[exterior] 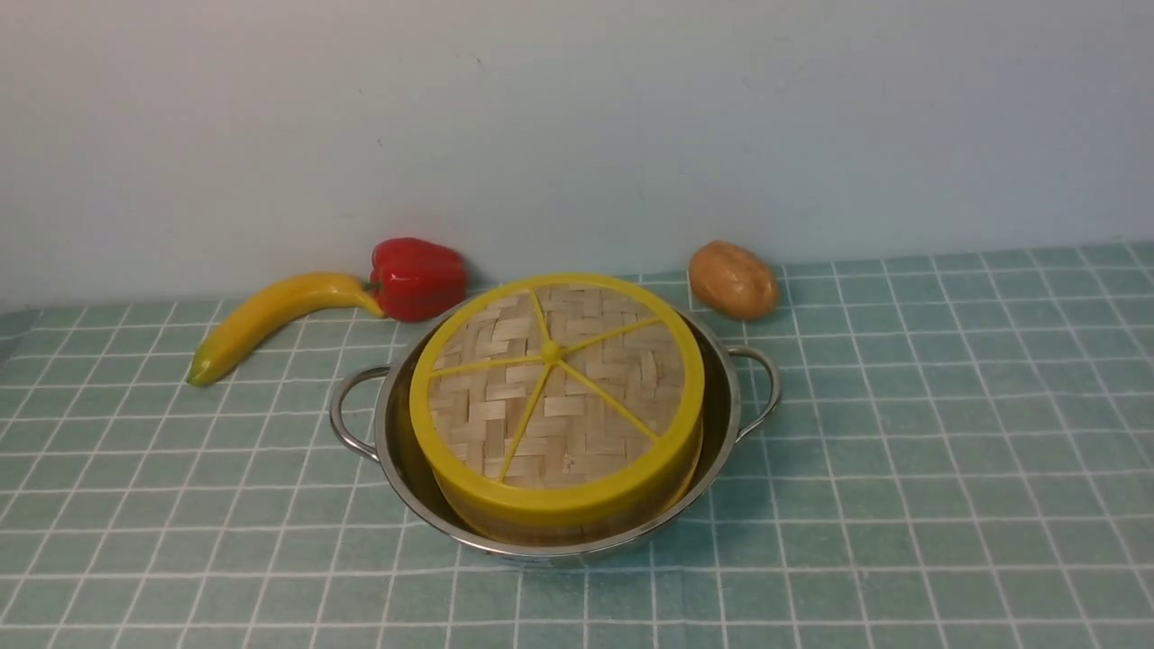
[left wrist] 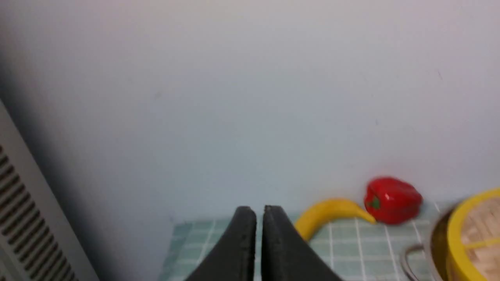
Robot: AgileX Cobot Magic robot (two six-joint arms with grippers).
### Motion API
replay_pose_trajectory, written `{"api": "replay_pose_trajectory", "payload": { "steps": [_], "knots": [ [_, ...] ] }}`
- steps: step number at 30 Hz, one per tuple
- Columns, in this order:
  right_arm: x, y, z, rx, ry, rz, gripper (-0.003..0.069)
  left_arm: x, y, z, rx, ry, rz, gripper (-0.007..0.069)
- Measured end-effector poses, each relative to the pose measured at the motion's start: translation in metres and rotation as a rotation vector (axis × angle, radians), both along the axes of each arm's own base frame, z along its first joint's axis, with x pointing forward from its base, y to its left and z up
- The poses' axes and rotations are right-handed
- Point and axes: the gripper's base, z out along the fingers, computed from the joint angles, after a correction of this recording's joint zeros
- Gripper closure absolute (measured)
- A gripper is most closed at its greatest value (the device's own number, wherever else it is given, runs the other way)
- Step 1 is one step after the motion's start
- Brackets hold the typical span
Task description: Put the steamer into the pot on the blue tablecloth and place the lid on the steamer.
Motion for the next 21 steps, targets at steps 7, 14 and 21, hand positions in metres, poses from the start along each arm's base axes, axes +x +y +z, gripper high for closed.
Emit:
{"api": "replay_pose_trajectory", "payload": {
  "steps": [7,14,21],
  "knots": [
    [-0.001,0.001,0.0,0.013,0.007,0.011,0.0589,0.019,-0.005,-0.073,0.043,-0.03,-0.037,0.0592],
    [-0.001,0.001,0.0,0.015,0.008,0.013,0.0571,0.037,-0.01,-0.137,0.057,0.05,-0.097,0.0571],
    [-0.001,0.002,0.0,0.017,0.008,0.014,0.0548,0.038,-0.008,-0.148,0.056,0.113,-0.083,0.0561]
  ]
}}
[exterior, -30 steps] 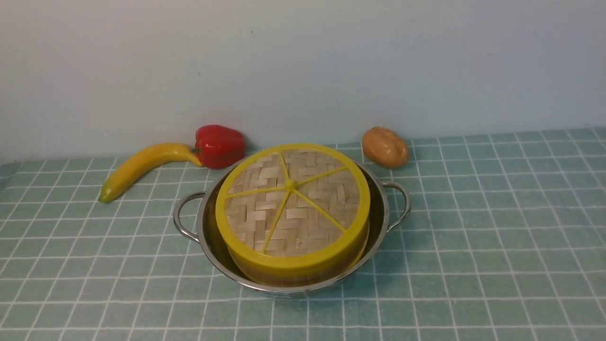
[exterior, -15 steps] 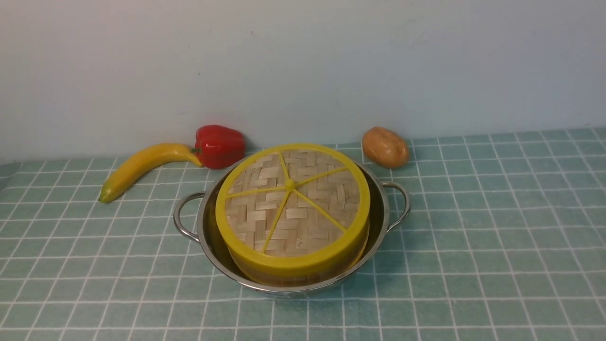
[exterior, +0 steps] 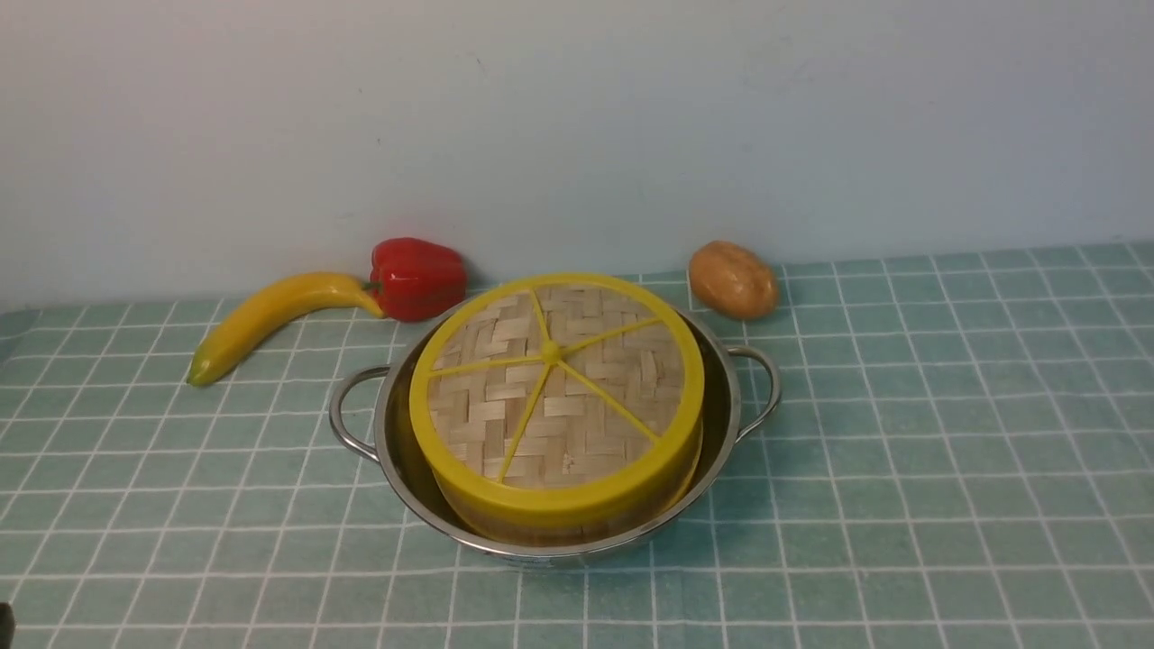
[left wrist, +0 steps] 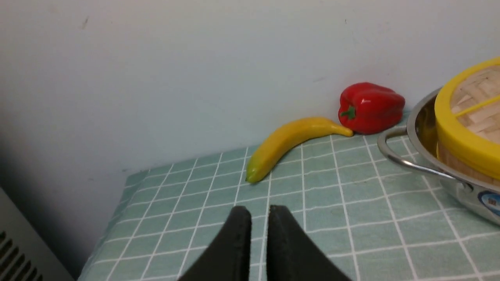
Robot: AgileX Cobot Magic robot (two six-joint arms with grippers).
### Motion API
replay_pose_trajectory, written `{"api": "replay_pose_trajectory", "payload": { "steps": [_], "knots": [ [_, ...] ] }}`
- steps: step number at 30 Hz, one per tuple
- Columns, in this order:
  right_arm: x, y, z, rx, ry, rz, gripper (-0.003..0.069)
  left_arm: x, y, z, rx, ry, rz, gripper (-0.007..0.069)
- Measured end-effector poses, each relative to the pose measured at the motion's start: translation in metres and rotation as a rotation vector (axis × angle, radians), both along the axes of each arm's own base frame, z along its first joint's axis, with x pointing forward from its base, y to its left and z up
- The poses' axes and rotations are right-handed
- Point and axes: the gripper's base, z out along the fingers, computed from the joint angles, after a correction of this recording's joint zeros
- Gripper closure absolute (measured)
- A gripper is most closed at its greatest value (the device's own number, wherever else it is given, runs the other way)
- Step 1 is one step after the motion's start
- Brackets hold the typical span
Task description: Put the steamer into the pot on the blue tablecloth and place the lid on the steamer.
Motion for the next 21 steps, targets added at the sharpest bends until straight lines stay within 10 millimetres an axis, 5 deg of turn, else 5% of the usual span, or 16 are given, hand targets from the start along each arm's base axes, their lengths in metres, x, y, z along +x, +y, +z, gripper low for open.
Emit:
{"api": "replay_pose_trajectory", "payload": {
  "steps": [16,21],
  "knots": [
    [0.0,0.0,0.001,-0.015,-0.015,-0.002,0.0487,0.0,0.0,-0.001,-0.001,0.013,0.005,0.0517],
    [0.014,-0.001,0.005,-0.063,-0.207,-0.073,0.0472,0.0,0.0,-0.001,-0.001,0.013,0.005,0.0508]
  ]
}}
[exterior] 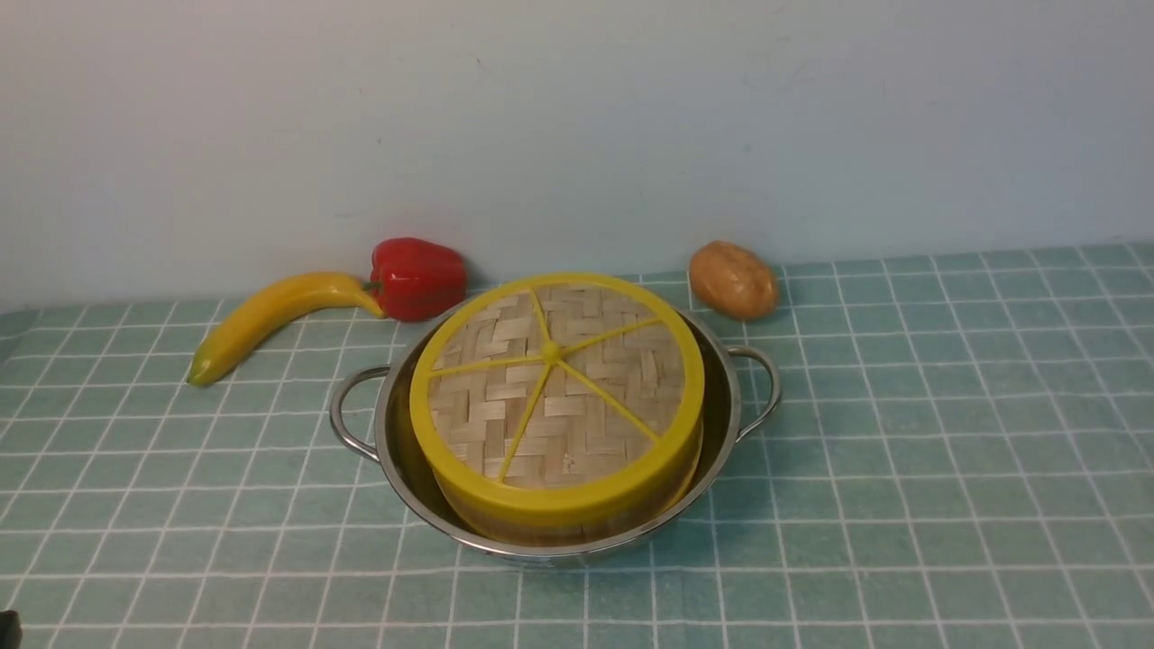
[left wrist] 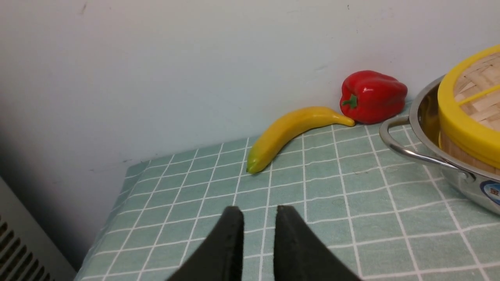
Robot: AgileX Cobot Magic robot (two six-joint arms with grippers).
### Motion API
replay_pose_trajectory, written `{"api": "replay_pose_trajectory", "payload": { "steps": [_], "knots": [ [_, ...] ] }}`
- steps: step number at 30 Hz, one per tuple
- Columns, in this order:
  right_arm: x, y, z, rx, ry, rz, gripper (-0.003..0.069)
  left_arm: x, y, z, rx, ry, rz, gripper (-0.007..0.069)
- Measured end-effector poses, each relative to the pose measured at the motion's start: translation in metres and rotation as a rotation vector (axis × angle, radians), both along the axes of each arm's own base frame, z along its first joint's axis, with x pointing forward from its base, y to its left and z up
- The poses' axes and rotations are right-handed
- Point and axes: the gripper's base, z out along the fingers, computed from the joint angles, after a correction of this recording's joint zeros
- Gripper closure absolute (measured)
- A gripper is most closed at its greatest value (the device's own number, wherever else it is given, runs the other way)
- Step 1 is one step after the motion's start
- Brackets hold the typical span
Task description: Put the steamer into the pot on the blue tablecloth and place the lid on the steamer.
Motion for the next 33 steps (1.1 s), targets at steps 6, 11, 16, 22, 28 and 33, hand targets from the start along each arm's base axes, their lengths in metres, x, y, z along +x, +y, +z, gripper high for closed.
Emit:
{"api": "replay_pose_trajectory", "payload": {
  "steps": [6,11,16,22,28,33],
  "knots": [
    [0.023,0.005,-0.018,-0.086,-0.19,-0.043,0.0453,0.0,0.0,0.0,0.0,0.0,0.0,0.0497],
    [0.027,0.003,-0.057,-0.031,-0.282,-0.21,0.043,0.0,0.0,0.0,0.0,0.0,0.0,0.0486],
    [0.026,-0.003,-0.092,-0.016,-0.289,-0.359,0.0419,0.0,0.0,0.0,0.0,0.0,0.0,0.0475],
    [0.034,-0.006,-0.121,-0.04,-0.205,-0.433,0.0419,0.0,0.0,0.0,0.0,0.003,0.002,0.0468],
    [0.038,-0.006,-0.143,-0.038,-0.139,-0.442,0.0419,0.0,0.0,0.0,0.0,0.003,0.002,0.0461],
    [0.038,-0.006,-0.149,-0.021,-0.111,-0.448,0.0419,0.0,0.0,0.0,0.0,0.003,0.002,0.0452]
  ]
}}
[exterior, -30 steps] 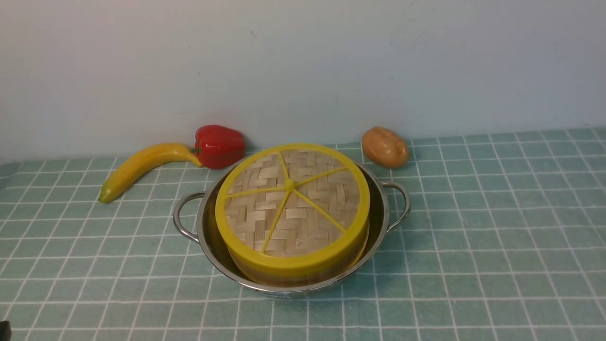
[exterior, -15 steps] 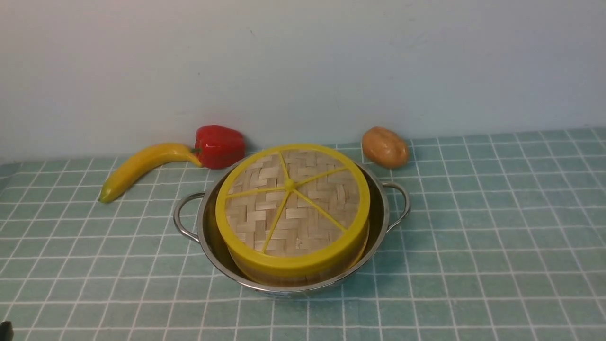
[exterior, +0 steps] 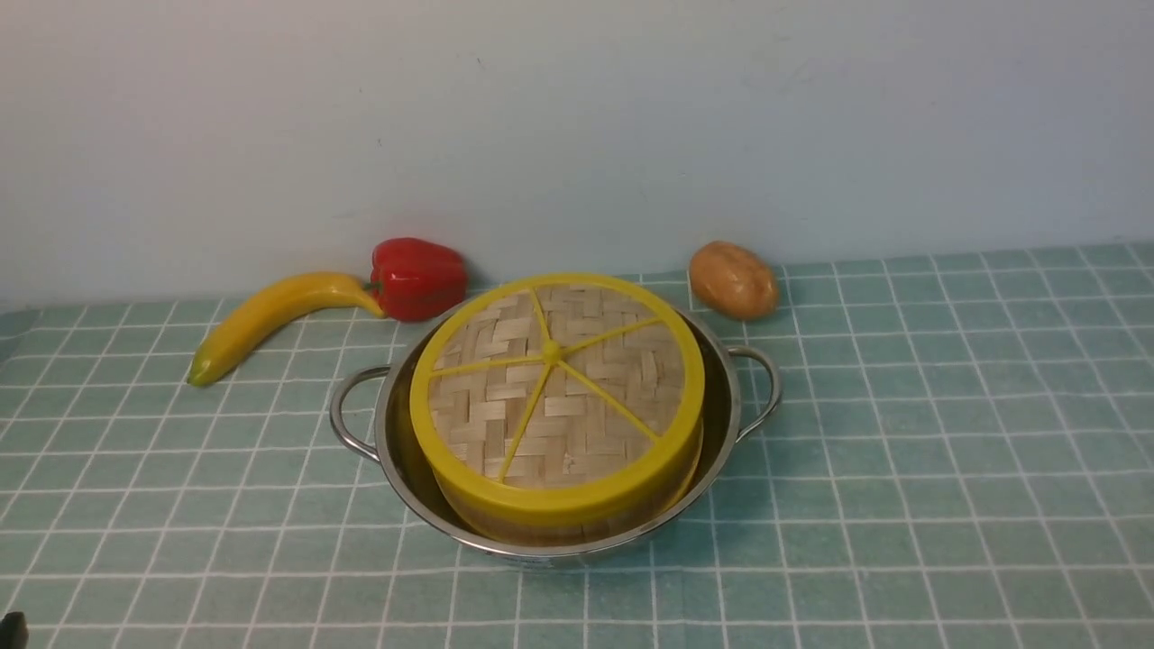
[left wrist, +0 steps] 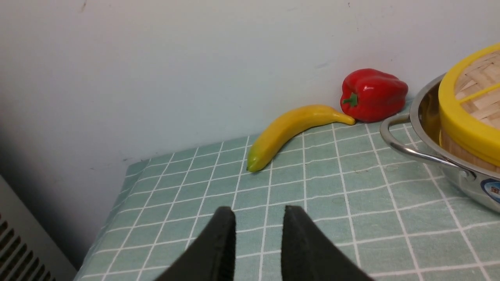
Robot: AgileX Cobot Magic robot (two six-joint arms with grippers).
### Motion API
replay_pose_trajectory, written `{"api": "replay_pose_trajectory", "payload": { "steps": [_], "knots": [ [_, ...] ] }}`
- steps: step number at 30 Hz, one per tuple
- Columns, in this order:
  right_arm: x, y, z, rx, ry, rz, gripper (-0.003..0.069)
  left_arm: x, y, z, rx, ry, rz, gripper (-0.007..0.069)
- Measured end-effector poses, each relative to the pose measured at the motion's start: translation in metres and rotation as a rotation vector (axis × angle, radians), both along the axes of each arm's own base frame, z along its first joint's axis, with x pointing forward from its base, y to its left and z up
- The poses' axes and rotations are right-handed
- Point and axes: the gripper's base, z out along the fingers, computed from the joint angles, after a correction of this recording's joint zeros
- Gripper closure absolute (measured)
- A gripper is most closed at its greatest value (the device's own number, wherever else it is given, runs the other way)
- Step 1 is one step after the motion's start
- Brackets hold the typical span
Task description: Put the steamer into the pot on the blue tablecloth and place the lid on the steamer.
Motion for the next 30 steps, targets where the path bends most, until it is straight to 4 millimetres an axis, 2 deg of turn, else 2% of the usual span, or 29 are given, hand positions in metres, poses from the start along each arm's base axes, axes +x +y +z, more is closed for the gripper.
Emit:
{"api": "replay_pose_trajectory", "payload": {
  "steps": [30],
  "knots": [
    [0.0,0.0001,0.0,0.008,0.0,0.0,0.0419,0.0,0.0,0.0,0.0,0.0,0.0,0.0402]
  ]
}}
